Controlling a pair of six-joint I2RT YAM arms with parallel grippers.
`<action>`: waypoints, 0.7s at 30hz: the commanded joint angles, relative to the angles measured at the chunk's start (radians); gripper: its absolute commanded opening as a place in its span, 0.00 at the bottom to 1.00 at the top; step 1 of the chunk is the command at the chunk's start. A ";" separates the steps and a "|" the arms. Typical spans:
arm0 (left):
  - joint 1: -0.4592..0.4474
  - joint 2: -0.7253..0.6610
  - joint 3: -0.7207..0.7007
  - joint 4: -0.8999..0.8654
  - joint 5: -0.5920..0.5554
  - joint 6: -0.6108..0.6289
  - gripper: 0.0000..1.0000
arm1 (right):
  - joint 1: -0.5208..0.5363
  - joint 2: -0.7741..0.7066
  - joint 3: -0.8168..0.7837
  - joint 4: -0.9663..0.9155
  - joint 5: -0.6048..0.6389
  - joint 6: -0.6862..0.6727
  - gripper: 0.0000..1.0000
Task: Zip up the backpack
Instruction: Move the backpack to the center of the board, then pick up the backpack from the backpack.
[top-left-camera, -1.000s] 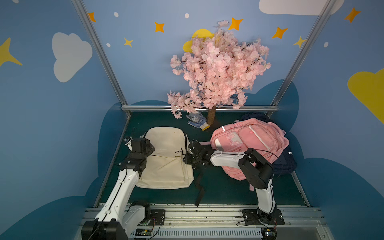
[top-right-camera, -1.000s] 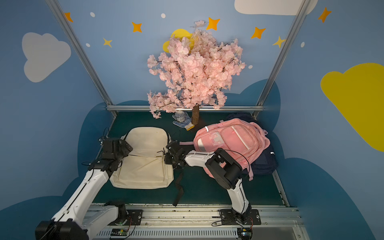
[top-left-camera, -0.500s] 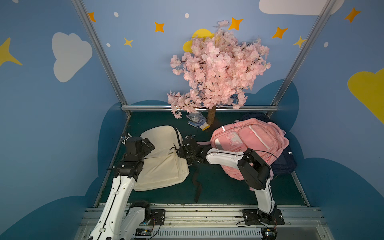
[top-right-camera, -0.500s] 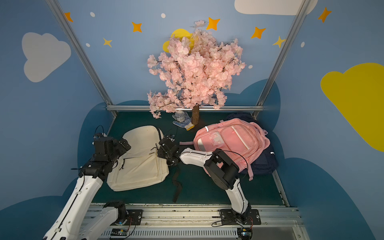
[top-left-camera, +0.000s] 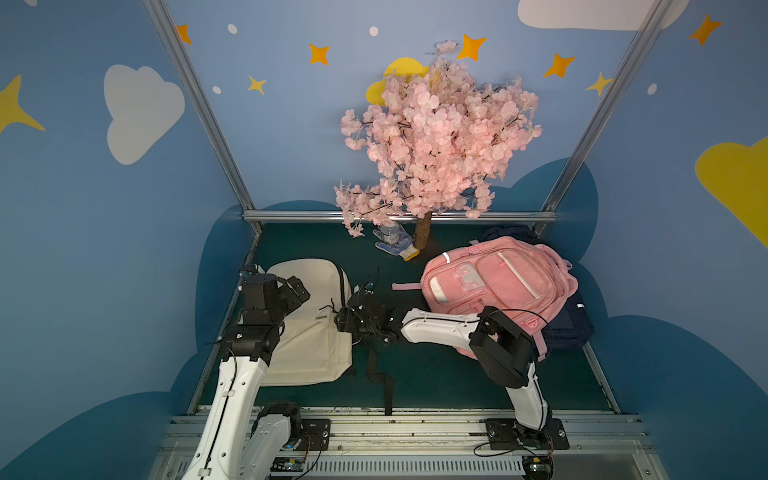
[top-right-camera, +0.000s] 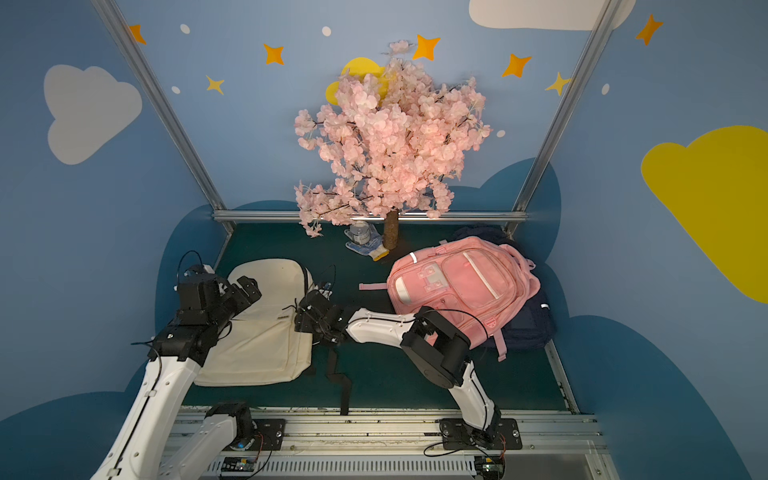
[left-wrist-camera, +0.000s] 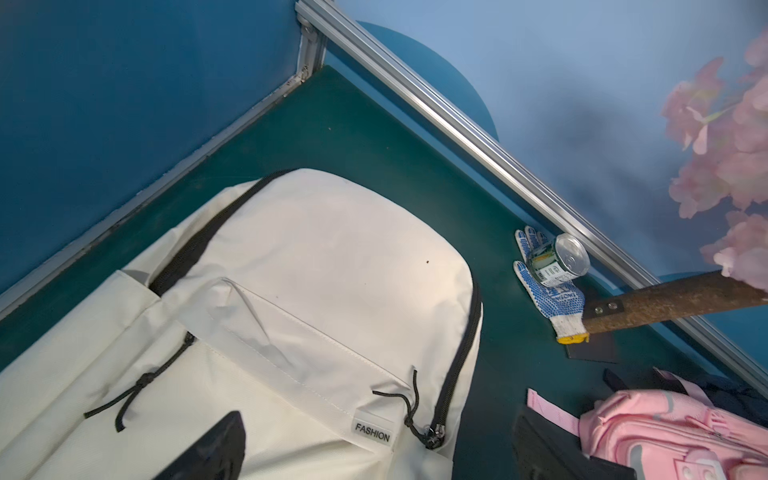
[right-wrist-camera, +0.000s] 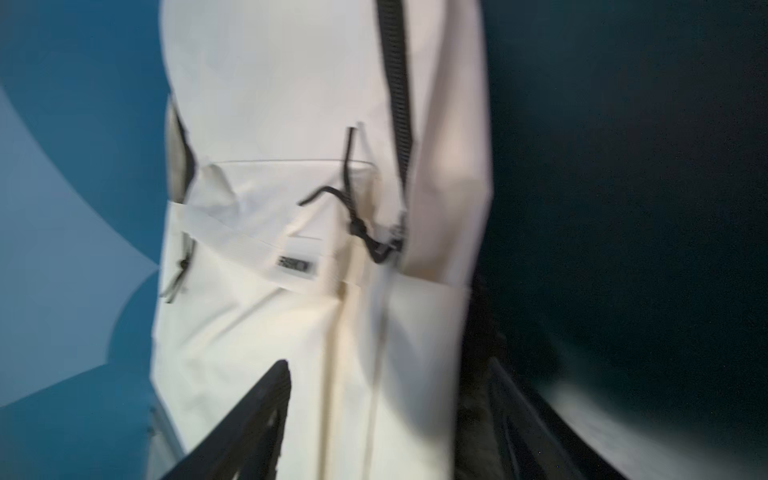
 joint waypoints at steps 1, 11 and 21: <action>0.000 0.028 0.024 0.034 0.128 0.006 0.98 | -0.028 -0.231 -0.138 0.039 0.172 -0.082 0.79; -0.409 0.295 0.096 0.193 0.035 -0.044 0.97 | -0.238 -0.847 -0.557 -0.192 0.264 -0.242 0.81; -0.632 0.918 0.465 0.355 0.265 0.022 0.97 | -0.697 -1.353 -0.781 -0.512 0.140 -0.324 0.83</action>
